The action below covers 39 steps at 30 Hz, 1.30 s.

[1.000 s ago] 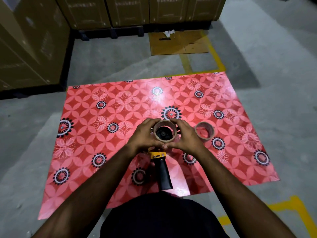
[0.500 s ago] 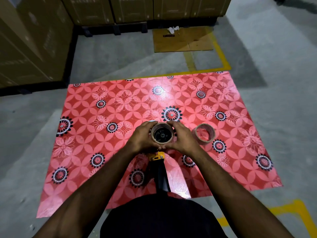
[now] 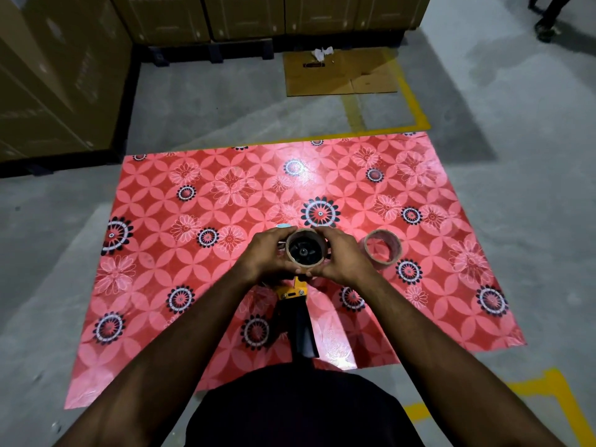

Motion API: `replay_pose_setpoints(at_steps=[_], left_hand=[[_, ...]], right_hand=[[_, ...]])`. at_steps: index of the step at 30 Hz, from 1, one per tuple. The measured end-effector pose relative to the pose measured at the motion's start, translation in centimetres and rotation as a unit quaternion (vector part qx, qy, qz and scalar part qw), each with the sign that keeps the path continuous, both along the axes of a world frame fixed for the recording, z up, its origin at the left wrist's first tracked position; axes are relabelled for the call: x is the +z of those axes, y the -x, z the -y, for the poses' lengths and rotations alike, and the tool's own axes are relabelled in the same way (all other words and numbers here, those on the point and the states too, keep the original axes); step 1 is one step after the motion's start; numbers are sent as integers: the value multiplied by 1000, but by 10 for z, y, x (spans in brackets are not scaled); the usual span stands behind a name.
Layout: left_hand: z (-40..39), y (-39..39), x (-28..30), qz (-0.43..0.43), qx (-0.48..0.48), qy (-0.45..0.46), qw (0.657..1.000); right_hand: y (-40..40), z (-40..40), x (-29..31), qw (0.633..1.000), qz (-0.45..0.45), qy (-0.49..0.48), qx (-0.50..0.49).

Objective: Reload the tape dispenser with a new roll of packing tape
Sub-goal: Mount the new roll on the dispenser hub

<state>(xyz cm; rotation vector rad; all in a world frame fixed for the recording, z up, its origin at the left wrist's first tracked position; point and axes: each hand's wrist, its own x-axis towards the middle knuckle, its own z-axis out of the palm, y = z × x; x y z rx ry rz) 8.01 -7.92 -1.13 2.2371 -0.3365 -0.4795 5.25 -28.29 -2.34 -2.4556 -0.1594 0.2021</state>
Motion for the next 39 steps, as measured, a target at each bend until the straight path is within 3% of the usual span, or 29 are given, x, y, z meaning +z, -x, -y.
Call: replay_pose_setpoints(at_steps=[11,17,24,39], left_hand=[[-4,-8,0,-10,-44,-10,999],[-3,-13,5,-16,-73,-27,997],[-7,-12,7,-19,-54,-27,998],[-2,-8,3,12,-39,-21,999]], right_hand=[[-5,-3,2,999,21,26,8],[4,1,-3,995,-62,-79,2],[1,-2,2,992,-76,-103,10],[0,-2,-1,994,-87,-59,-4]])
